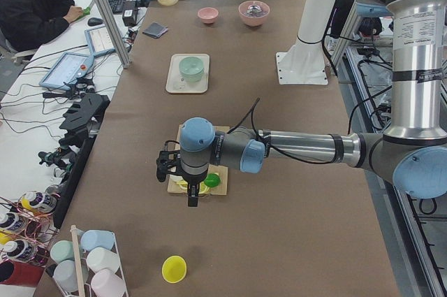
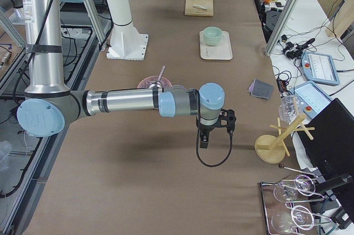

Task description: Stack pink bowl on green and place spoon

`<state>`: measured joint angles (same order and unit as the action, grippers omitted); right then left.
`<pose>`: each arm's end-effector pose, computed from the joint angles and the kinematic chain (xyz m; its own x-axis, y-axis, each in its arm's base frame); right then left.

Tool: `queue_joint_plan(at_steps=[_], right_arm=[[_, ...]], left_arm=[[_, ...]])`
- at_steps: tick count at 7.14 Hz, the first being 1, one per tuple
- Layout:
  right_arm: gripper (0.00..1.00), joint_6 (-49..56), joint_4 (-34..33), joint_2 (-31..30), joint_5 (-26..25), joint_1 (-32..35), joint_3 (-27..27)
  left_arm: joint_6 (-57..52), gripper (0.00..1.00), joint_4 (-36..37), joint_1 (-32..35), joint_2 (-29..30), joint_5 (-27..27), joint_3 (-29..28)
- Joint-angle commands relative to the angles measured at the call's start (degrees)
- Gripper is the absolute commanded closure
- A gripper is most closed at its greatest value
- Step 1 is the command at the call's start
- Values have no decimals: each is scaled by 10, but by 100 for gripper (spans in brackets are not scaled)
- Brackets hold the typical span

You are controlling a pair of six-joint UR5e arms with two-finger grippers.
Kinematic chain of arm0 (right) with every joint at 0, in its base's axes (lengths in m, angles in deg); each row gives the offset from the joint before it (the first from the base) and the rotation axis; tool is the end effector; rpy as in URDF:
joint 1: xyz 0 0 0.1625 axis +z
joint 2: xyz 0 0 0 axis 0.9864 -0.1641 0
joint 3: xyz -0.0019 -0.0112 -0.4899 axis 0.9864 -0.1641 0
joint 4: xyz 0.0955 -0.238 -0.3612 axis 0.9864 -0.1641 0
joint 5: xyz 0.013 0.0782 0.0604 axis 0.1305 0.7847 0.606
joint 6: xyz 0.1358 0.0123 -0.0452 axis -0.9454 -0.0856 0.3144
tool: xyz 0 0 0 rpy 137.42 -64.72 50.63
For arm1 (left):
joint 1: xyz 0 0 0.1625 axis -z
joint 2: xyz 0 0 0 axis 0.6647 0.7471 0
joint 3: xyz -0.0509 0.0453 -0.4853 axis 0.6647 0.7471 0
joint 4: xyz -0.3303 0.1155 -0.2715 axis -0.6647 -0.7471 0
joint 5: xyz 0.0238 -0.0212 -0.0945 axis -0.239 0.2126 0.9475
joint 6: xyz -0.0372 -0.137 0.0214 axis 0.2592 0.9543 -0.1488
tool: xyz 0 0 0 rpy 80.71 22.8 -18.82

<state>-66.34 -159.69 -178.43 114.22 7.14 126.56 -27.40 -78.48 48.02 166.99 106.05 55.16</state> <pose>0.0059 -0.5310 0.6884 0.6700 0.0550 0.7403 -0.0649 0.9978 -0.0154 -0.0312 -0.4984 0.7155 0.7059 -0.0644 -0.7054 0.1484 0.9872 0.0584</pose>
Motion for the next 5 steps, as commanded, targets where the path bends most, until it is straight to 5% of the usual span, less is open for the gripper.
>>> queue_joint_plan(at_steps=[1, 5], right_arm=[[0, 0, 0, 1, -2, 0, 4], [0, 0, 38, 11, -2, -1, 10]], left_arm=[[0, 2, -5, 0, 1, 1, -6], [-1, 2, -55, -15, 48, 0, 7]])
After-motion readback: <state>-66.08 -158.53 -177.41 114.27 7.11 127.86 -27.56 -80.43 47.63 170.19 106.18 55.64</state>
